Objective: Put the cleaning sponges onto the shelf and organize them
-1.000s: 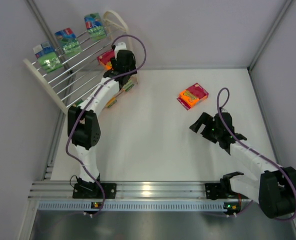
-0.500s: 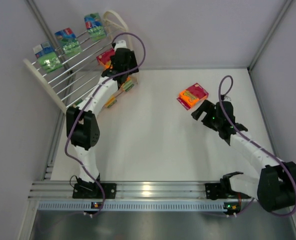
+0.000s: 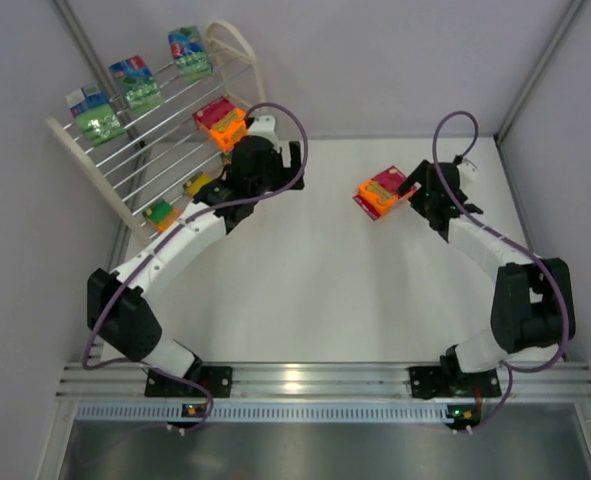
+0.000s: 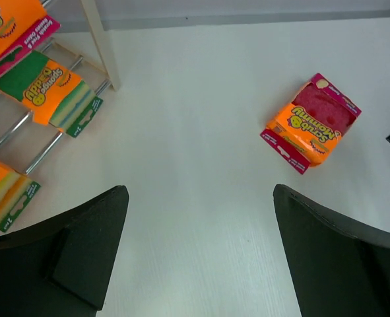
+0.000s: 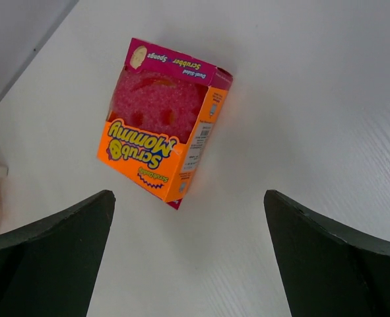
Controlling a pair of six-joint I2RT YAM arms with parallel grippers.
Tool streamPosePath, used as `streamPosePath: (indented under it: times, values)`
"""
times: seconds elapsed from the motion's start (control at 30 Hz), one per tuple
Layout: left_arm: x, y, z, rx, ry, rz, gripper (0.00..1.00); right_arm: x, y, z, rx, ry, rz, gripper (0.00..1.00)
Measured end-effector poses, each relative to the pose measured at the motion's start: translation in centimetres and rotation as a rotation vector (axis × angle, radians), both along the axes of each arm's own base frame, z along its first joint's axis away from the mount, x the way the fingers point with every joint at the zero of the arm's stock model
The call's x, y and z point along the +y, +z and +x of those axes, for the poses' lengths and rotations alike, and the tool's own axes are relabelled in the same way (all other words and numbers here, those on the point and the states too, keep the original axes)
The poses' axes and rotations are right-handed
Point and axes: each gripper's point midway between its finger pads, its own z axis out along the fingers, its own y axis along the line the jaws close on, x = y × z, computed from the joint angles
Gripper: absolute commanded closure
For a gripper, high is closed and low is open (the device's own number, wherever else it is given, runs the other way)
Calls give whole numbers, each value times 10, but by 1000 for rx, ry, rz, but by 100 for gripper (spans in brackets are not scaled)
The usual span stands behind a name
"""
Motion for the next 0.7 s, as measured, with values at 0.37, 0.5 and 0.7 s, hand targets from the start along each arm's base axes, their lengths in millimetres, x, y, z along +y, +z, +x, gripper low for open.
streamPosePath:
  times: [0.37, 0.5, 0.7]
  values:
    - [21, -62, -32, 139, 19, 15, 3, -7, -48, 44, 92, -63, -27, 17]
    - [21, -66, -36, 151, 15, 4, 3, -5, -61, 59, 111, -63, -29, 19]
    - [23, -69, -38, 158, 17, 5, 3, -2, -70, 75, 123, -54, -36, 25]
